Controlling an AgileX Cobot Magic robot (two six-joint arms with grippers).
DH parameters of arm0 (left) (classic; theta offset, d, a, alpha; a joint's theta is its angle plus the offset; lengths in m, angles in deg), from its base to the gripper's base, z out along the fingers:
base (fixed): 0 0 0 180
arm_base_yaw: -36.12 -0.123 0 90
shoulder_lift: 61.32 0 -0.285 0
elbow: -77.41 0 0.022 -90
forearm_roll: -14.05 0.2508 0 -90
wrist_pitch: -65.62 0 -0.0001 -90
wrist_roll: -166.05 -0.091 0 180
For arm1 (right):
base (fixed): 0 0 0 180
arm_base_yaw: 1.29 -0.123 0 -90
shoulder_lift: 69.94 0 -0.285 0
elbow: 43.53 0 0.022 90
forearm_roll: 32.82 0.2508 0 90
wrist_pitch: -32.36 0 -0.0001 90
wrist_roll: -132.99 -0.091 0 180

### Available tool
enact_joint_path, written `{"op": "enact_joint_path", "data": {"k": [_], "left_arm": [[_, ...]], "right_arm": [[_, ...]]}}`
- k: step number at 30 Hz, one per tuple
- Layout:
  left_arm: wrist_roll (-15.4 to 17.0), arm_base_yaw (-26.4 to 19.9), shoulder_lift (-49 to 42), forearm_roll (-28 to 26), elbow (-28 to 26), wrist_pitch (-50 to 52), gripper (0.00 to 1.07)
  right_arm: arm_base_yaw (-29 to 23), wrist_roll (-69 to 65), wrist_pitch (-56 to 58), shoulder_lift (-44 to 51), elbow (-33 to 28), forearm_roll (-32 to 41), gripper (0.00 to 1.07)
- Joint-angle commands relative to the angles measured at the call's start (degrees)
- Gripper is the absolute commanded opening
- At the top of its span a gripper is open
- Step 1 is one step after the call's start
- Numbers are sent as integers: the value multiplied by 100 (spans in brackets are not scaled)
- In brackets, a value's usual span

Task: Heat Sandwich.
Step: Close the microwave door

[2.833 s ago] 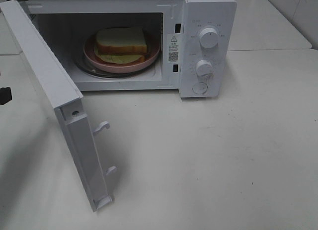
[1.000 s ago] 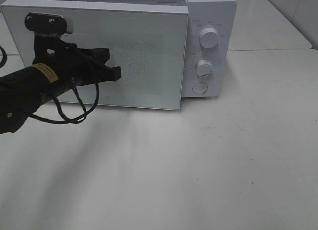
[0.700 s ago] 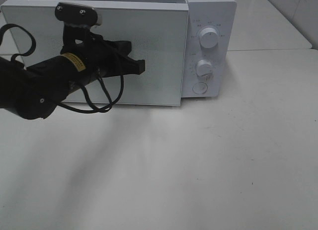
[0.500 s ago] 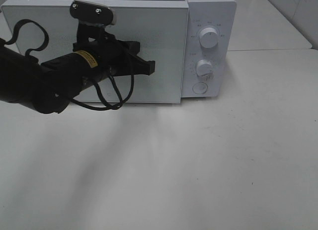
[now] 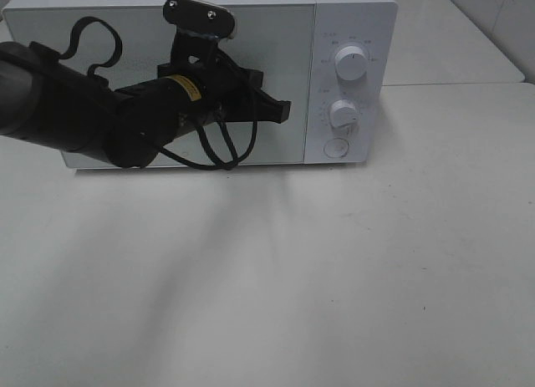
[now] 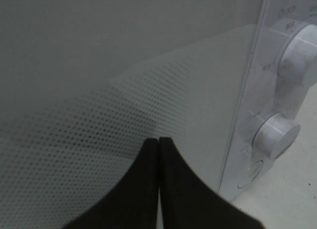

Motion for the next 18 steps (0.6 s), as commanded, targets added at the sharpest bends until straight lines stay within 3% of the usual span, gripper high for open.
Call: {"op": "enact_joint_path", "data": {"k": [1, 9, 18], "left_arm": [[-6, -178, 40, -481, -275, 372, 0], [6, -92, -155, -430, -149, -407, 0], [40, 206, -900, -424, 773, -556, 0]], "right_arm": [[40, 11, -74, 166, 0, -11, 71], [40, 11, -74, 166, 0, -11, 71], [40, 11, -74, 166, 0, -11, 71]]}}
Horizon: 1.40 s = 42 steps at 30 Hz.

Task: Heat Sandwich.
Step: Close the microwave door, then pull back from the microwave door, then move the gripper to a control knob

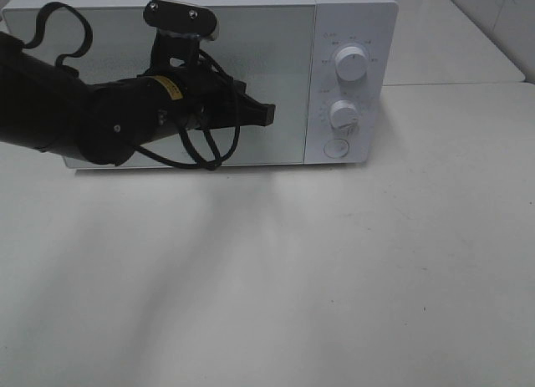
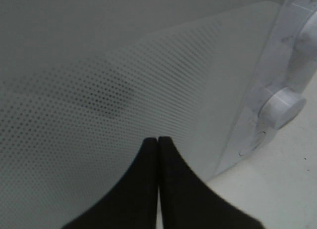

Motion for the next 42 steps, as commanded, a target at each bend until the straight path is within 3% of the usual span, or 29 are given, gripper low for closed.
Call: {"op": "enact_joint_path", "data": {"k": [1, 6, 8, 10, 11, 12, 13, 14, 15, 16, 17, 34, 36, 39, 42], "left_arm": [[34, 120, -275, -34, 195, 0, 0], [34, 269, -745, -34, 470, -859, 0], [34, 269, -1003, -34, 470, -1828, 0], [34, 264, -1077, -34, 470, -2137, 0], [34, 258, -1140, -34, 470, -2361, 5], [34, 258, -1209, -34, 470, -2624, 15], [40, 258, -1329, -34, 470, -3111, 40], [63, 258, -1392, -46, 470, -3363, 59], [63, 258, -1392, -46, 470, -3363, 59], [97, 258, -1438, -63, 470, -3541, 74], [126, 258, -1547, -63, 464, -4079, 101], [229, 235, -2613, 418, 464, -6818, 97], [544, 11, -2676, 441, 464, -7196, 97], [728, -218, -2716, 430, 464, -7489, 97], [928, -859, -2830, 413, 464, -8233, 97]], "right_arm": [[40, 11, -74, 166, 0, -11, 71], [40, 11, -74, 166, 0, -11, 71], [40, 11, -74, 166, 0, -11, 71], [40, 11, -74, 166, 0, -11, 71], [40, 11, -74, 166, 0, -11, 71], [40, 11, -74, 166, 0, -11, 71], [40, 11, -74, 166, 0, -11, 71], [40, 11, -74, 166, 0, -11, 71], [40, 11, -74, 166, 0, -11, 71], [40, 11, -74, 166, 0, -11, 71], [40, 11, -74, 166, 0, -11, 71], [40, 11, -74, 166, 0, -11, 71], [40, 11, -74, 166, 0, -11, 71], [40, 11, -74, 166, 0, -11, 71], [40, 11, -74, 166, 0, -11, 71]]}}
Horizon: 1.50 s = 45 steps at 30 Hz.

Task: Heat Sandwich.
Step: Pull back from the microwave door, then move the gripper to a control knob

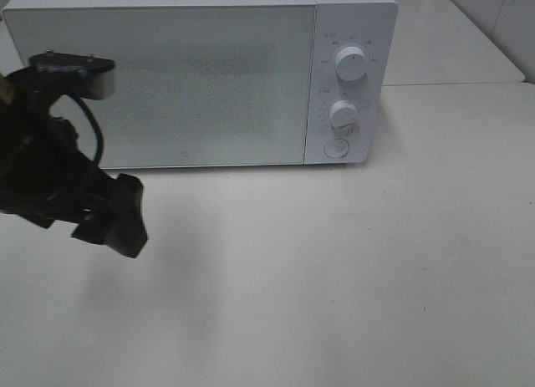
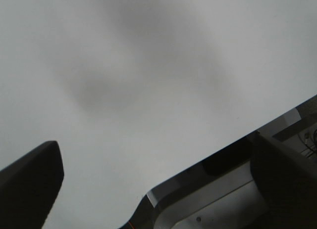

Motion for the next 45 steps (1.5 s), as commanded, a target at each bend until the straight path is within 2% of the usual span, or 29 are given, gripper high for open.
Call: {"op": "enact_joint_path", "data": {"k": [1, 2, 3, 6, 7, 11, 16, 21, 25, 29, 32, 34, 35, 36, 39, 40, 44, 45], "left_arm": [[178, -510, -160, -23, 11, -665, 97], [178, -510, -160, -23, 11, -665, 97], [178, -848, -252, -52, 11, -934, 97], [178, -1427, -464, -126, 11, -1278, 97], [178, -1427, -464, -126, 11, -1278, 97], [178, -2292, -1043, -120, 11, -1856, 97], [178, -2750, -1650, -52, 11, -2275, 97], [178, -2871, -2074, -11, 11, -2384, 97], [172, -2871, -2979, 46, 17, -2378, 97], [172, -2871, -3478, 69, 166, -2286, 97], [120, -2871, -3988, 138, 430, -2177, 97], [-23, -2871, -4354, 149, 647, -2086, 97], [-218, -2871, -4675, 143, 900, -2000, 97], [-218, -2871, -4675, 143, 900, -2000, 97], [-596, -2871, -5300, 149, 1404, -1684, 97], [-596, -2871, -5300, 149, 1404, -1684, 97], [-602, -2871, -6022, 86, 2189, -1261, 97], [-602, -2871, -6022, 86, 2189, -1261, 97]], "right_arm": [[40, 11, -74, 166, 0, -11, 71], [40, 11, -74, 166, 0, -11, 71], [40, 11, -74, 166, 0, -11, 71], [40, 11, -74, 166, 0, -11, 69], [40, 11, -74, 166, 0, -11, 69], [40, 11, -74, 166, 0, -11, 68], [40, 11, -74, 166, 0, -11, 68], [40, 11, -74, 166, 0, -11, 68], [40, 11, -74, 166, 0, -11, 68], [40, 11, -74, 166, 0, -11, 68], [40, 11, -74, 166, 0, -11, 68], [40, 11, -74, 166, 0, -11, 68], [40, 11, -74, 166, 0, -11, 68], [40, 11, -74, 166, 0, -11, 68], [40, 11, -74, 166, 0, -11, 68], [40, 11, -74, 166, 0, -11, 68], [40, 11, -74, 166, 0, -11, 68], [40, 11, -74, 166, 0, -11, 68]]}}
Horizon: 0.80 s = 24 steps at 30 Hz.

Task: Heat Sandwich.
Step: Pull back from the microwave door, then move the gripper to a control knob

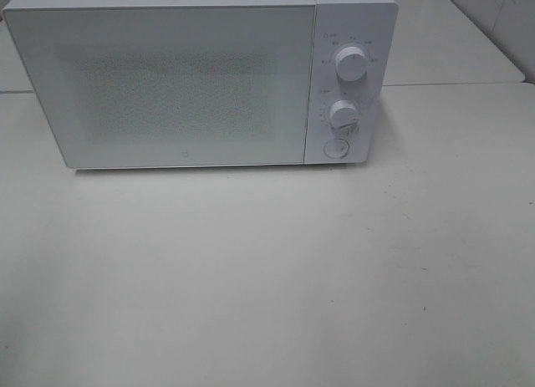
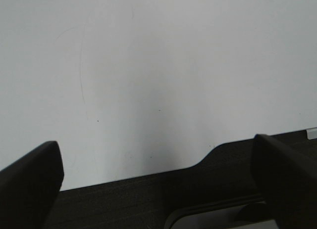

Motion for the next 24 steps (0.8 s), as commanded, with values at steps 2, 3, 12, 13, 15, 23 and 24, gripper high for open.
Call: {"op": "enact_joint_path", "data": {"k": [2, 3, 12, 13, 15, 23, 24], "left_arm": [[-23, -34, -670, -97, 619, 556, 97], [-23, -34, -968, -29, 653, 476, 97], [246, -34, -2355, -34, 705, 441, 97], [304, -34, -2481, -23, 705, 441, 97], [361, -34, -2590, -6, 705, 441, 97], [390, -34, -2899, -17, 705, 441, 97], [390, -34, -2899, -17, 705, 441, 97]], "right_arm": [[40, 11, -74, 166, 0, -11, 67], [40, 11, -74, 166, 0, -11, 66], [40, 11, -74, 166, 0, -11, 66], [40, 11, -74, 166, 0, -11, 66], [40, 11, -74, 166, 0, -11, 66], [40, 11, -74, 166, 0, -11, 66], [40, 11, -74, 166, 0, -11, 66]]}}
